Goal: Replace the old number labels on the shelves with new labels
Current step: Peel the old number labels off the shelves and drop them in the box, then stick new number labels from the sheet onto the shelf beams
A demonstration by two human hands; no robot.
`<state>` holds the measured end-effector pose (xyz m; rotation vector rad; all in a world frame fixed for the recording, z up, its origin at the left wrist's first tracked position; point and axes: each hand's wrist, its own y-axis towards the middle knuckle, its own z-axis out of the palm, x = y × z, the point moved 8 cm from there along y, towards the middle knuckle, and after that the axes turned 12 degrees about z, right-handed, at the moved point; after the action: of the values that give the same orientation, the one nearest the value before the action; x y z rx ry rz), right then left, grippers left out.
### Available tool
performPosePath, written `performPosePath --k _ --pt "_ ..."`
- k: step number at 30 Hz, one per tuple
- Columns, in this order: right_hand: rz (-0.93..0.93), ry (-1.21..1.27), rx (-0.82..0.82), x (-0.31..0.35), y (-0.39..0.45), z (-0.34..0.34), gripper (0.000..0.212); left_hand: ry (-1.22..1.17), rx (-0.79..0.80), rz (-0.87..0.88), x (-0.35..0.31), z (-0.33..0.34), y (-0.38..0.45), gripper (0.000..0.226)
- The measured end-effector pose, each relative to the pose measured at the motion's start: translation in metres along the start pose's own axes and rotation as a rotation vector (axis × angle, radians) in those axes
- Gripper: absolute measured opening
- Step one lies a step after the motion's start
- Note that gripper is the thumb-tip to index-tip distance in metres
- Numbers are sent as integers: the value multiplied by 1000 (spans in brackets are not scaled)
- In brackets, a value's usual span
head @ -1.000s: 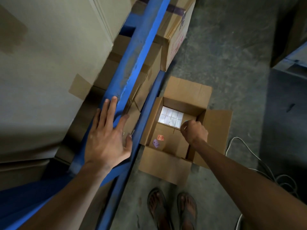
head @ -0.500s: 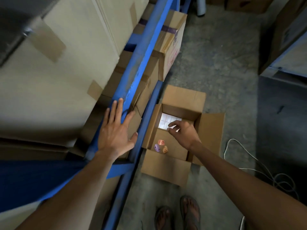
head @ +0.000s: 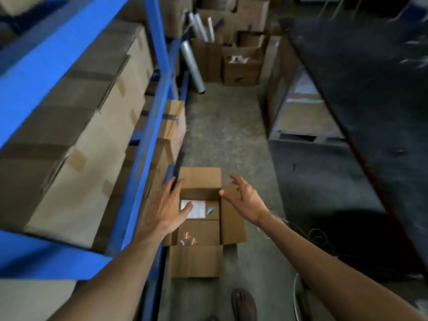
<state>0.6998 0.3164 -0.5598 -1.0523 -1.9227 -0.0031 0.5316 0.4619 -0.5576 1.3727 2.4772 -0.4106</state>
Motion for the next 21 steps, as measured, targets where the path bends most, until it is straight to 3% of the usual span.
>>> performPosePath --k 4,8,15,21 --pt "62 110 -136 -18 -54 -86 71 -142 2 89 -80 -17 16 70" --pt "140 204 -296 -56 -114 -165 67 -114 40 242 -176 -16 30 55" --pt "319 311 -577 -165 -236 -270 63 -242 179 587 -383 40 12 30" --pt "481 387 -760 -271 -345 -324 59 -206 322 705 -515 98 -39 24"
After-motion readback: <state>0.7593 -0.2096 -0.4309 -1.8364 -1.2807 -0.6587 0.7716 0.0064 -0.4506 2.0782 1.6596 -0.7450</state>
